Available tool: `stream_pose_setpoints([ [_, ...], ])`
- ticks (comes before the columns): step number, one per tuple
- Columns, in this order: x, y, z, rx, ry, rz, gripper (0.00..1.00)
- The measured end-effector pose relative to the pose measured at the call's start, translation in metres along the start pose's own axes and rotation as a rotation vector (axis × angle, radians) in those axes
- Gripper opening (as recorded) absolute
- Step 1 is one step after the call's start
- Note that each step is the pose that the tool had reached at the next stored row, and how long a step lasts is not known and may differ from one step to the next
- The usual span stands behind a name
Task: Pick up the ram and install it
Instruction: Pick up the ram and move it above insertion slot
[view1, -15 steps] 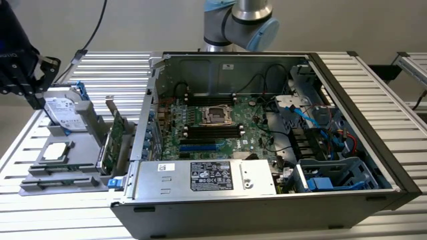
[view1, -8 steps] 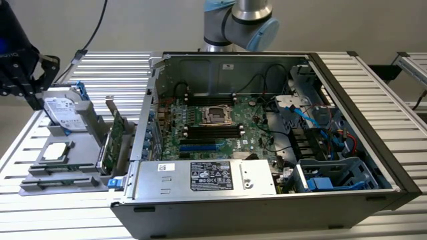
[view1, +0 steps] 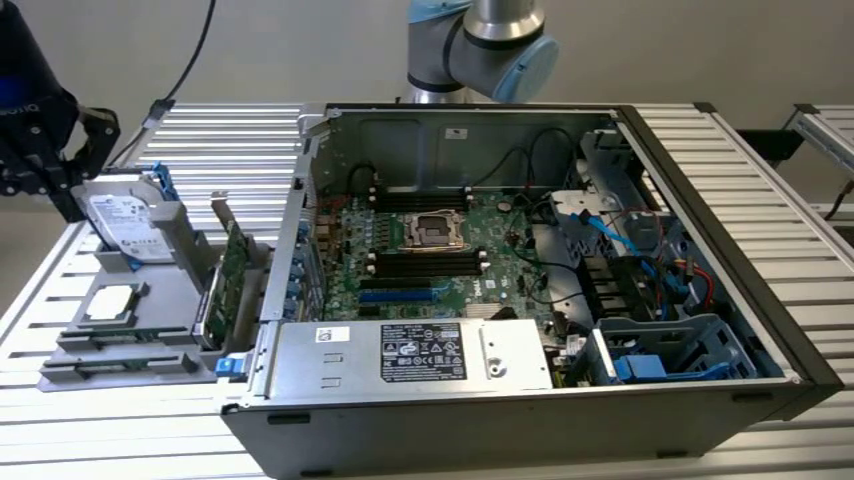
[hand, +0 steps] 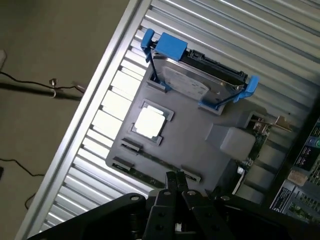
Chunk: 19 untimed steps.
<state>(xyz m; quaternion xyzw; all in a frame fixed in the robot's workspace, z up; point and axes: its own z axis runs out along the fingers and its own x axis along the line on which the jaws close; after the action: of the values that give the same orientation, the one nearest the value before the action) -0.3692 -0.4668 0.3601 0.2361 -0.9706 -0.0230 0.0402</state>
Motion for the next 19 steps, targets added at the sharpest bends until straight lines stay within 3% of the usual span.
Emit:
stream_pose_setpoints([
  [19,-0.0002,-0.0002,0.0033,0.0232,0.0220,-0.345,0.11],
])
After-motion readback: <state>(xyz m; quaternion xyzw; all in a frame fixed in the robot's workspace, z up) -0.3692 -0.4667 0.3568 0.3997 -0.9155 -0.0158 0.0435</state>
